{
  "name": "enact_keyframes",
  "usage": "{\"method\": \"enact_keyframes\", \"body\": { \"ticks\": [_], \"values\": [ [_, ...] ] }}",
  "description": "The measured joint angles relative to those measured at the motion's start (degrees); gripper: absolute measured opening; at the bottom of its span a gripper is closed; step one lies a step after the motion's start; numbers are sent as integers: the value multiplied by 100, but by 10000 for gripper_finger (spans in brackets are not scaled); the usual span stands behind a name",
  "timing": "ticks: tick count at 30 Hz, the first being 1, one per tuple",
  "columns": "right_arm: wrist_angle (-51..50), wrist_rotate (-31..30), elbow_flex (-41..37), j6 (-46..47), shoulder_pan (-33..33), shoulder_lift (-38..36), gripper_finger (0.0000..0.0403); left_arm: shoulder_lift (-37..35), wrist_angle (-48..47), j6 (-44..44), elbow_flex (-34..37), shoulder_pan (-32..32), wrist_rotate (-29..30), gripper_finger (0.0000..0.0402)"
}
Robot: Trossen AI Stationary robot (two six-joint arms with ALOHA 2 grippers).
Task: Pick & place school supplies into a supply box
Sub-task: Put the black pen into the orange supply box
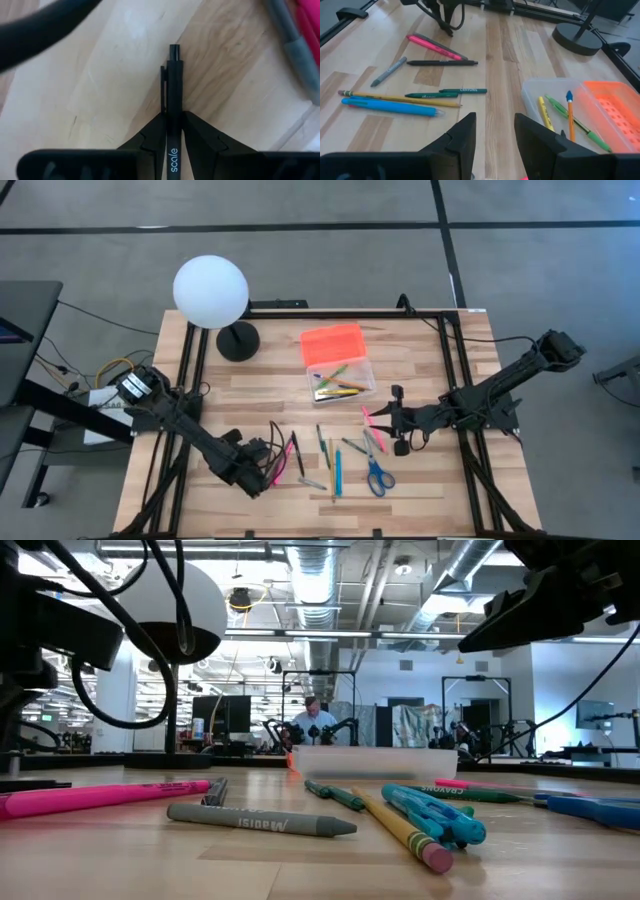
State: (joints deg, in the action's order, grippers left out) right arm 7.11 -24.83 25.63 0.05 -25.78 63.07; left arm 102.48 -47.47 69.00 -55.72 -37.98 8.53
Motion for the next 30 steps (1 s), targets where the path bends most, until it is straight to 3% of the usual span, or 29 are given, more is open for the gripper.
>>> {"method": "enact_keyframes", "body": {
  "ticks": [11,22,30],
  "values": [
    [3,-14,0,0,5,0,127,-4,324,-386,28,5,-383,61],
    [2,-14,0,0,5,0,127,-7,375,-621,33,21,-318,61],
    [-2,-17,0,-2,5,0,127,-9,378,-810,29,11,-36,18]
  ]
}}
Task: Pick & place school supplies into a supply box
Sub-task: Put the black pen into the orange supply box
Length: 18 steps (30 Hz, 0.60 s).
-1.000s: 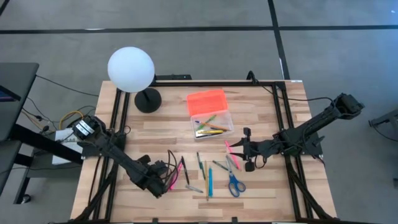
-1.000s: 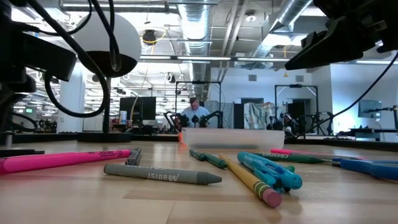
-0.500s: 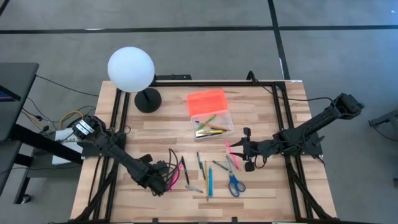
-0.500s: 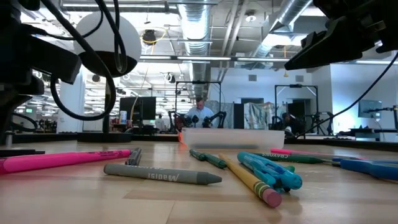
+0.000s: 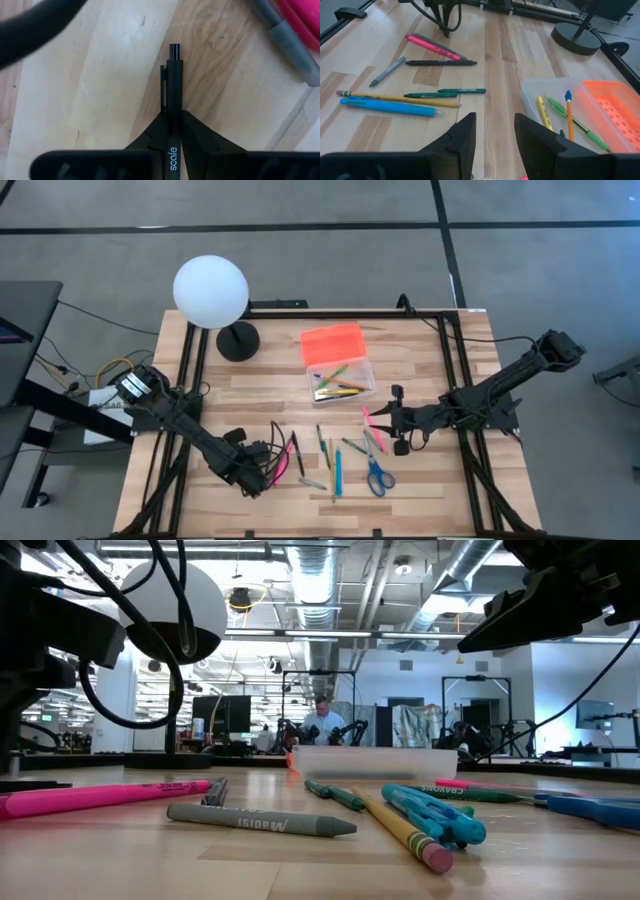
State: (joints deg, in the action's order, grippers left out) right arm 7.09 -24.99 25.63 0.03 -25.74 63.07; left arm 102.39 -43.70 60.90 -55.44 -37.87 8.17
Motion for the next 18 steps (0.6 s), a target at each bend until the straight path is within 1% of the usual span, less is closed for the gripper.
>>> {"method": "enact_keyframes", "body": {
  "ticks": [3,8,9,11,13,15,18],
  "values": [
    [0,-7,0,0,0,0,127,23,-129,-36,-95,0,79,16],
    [0,-30,0,0,0,0,127,59,-339,-314,-349,7,315,34],
    [0,-49,0,2,0,0,127,75,-316,-395,-404,24,440,35],
    [1,-54,0,0,0,0,127,83,-165,-555,-535,110,751,31],
    [-1,-61,0,2,0,0,127,68,-213,-720,-654,198,1011,24],
    [-2,-61,0,1,0,0,127,68,-297,-886,-731,311,1017,20],
    [-13,-61,0,2,0,0,127,59,-259,-1158,-935,582,1221,21]
  ]
}}
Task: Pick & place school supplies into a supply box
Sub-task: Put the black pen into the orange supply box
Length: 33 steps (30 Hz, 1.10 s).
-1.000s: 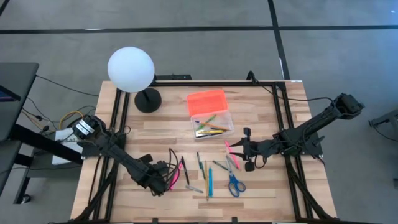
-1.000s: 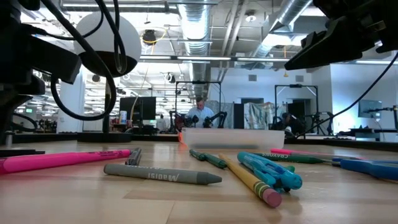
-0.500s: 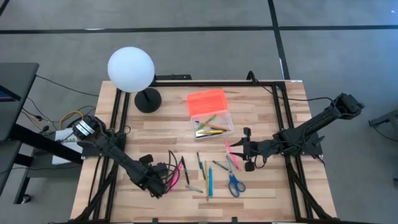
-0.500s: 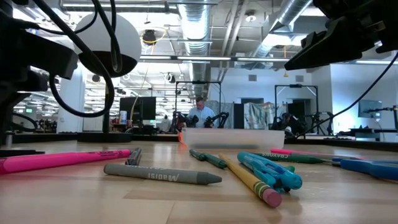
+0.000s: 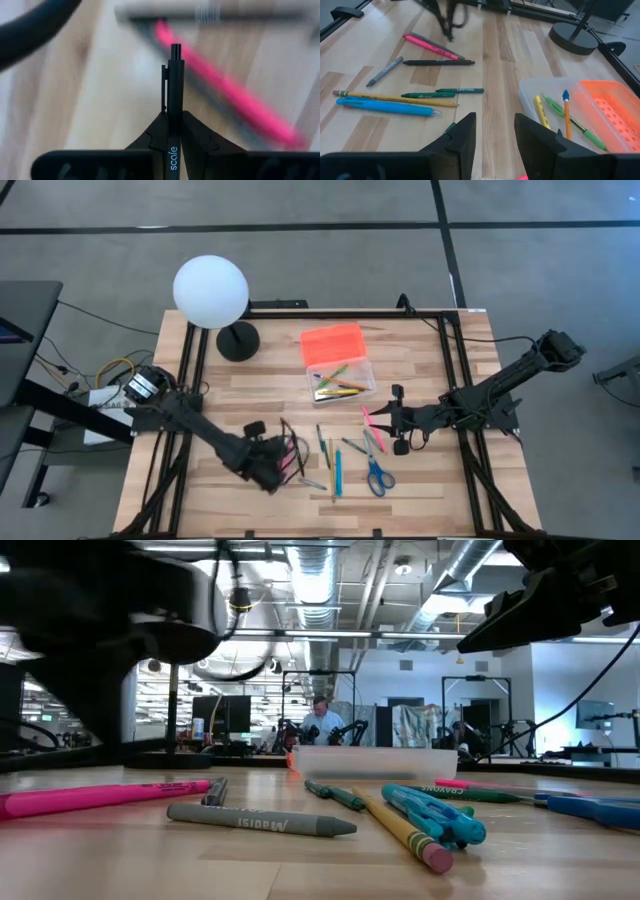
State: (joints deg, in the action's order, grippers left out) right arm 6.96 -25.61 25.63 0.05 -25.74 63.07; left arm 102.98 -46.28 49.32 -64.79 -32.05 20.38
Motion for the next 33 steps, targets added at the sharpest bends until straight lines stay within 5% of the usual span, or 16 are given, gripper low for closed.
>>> {"method": "enact_keyframes", "body": {
  "ticks": [6,13,22,33],
  "values": [
    [-70,1,0,0,0,0,127,-4,-48,-860,-470,802,759,26],
    [-101,4,0,0,0,0,127,-11,489,-2820,-1100,1943,926,24],
    [-409,18,0,95,0,0,127,48,2303,-4812,-1240,3263,-385,25],
    [-944,18,0,411,-5,0,127,610,2930,-5329,-1235,4097,-1112,27]
  ]
}}
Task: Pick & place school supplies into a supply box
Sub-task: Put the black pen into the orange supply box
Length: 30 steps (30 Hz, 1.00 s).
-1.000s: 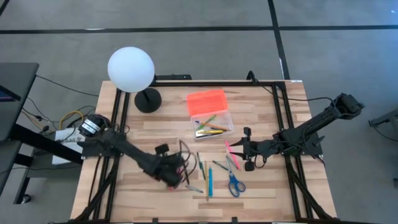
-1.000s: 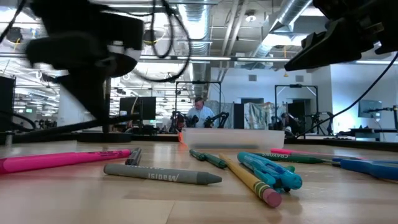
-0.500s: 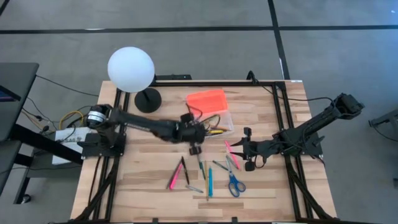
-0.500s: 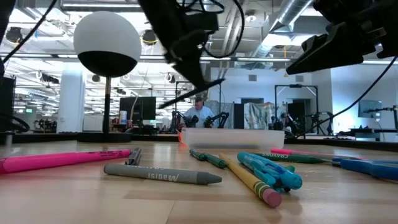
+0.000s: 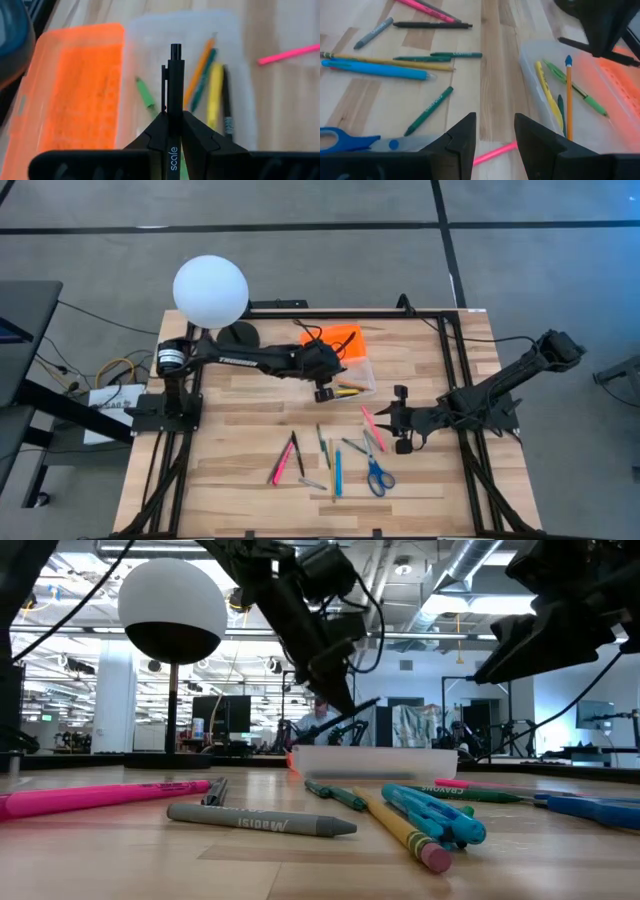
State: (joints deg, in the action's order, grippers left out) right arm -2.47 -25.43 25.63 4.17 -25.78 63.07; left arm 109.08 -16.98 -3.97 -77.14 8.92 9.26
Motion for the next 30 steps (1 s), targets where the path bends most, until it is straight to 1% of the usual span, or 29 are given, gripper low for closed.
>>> {"method": "enact_keyframes", "body": {
  "ticks": [6,17,22,25,30],
  "values": [
    [-47,0,0,0,-2,0,127,94,85,-103,-2,69,0,31],
    [-48,-4,0,42,0,0,127,94,523,-209,-2,68,-52,33],
    [-51,-3,0,190,0,0,127,94,576,-251,-2,66,-51,35],
    [-51,-3,0,197,0,0,127,94,583,-251,-2,66,5,49],
    [-51,-3,0,297,0,0,127,94,629,-251,-2,66,74,92]
  ]
}}
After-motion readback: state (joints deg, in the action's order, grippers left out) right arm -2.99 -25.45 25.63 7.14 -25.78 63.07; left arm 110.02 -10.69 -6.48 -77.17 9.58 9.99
